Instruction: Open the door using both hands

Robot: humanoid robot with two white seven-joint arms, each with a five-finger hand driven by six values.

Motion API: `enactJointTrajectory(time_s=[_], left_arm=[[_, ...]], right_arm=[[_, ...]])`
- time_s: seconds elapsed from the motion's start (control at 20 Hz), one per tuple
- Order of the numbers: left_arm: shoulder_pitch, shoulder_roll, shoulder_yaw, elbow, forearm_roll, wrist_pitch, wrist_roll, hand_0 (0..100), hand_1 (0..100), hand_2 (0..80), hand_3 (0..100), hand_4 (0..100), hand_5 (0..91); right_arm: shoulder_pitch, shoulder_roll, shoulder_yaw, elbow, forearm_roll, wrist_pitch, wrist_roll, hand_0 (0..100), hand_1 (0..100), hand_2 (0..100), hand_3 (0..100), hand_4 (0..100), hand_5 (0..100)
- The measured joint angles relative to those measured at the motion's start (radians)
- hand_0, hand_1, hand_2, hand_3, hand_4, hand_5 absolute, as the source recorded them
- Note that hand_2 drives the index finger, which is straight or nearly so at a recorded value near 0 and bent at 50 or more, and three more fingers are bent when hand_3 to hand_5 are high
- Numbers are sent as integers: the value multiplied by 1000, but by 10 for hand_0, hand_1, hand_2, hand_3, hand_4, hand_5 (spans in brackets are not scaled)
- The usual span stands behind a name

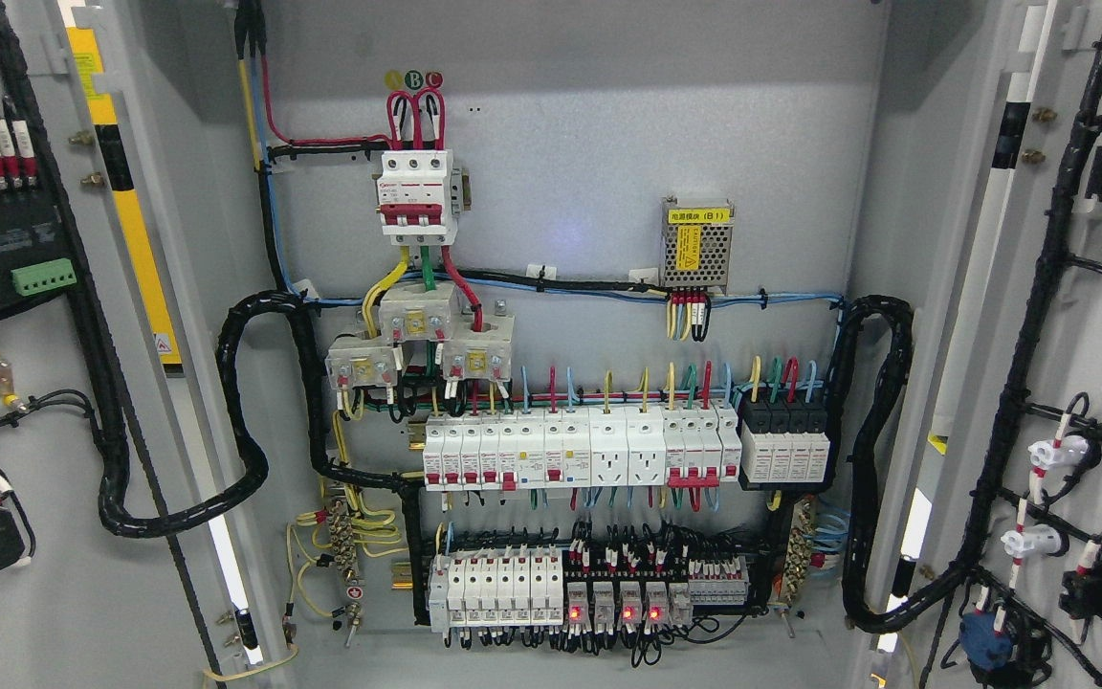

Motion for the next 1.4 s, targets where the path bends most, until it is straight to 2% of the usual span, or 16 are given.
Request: enactJointTrajectory(time_s=[0.15,0.35,0.5,0.6,0.75,0.85,0.95,1.15,1.4], left_arm=[[-19,-45,-31,144,-75,-25,2,0,0,0,0,0,0],[-80,-89,-62,385,-148,-36,4,0,0,0,0,0,0],[-136,-114,-80,586,-183,-37,13,0,0,0,0,0,0],[-164,-127,-95,712,-207,-38,59,0,0,0,0,0,0],[-189,-133,-131,886,-247,-38,175,0,0,0,0,0,0],[-199,-133,-151,982,-265,-40,221,0,0,0,0,0,0],[-205,-133,-167,1059,-278,-40,240,0,0,0,0,0,0],[-215,-133,-198,1183,-293,-10,254,0,0,0,0,0,0],[-219,-130,-239,1285,-301,22,257,0,0,0,0,0,0]], right_arm=[[-29,28,30,149,55,3,5,201,120,0,0,0,0],[-109,74,65,406,106,5,-6,201,119,0,0,0,0],[-176,107,84,606,128,6,-53,201,121,0,0,0,0],[-212,126,95,728,148,18,-103,201,121,0,0,0,0],[-247,147,108,879,200,99,-140,201,120,0,0,0,0],[-262,157,114,955,229,181,-152,201,119,0,0,0,0],[-275,166,119,1020,248,267,-171,201,120,0,0,0,0],[-291,181,129,1119,274,421,-268,201,119,0,0,0,0],[-301,194,135,1207,325,493,-316,201,120,0,0,0,0]])
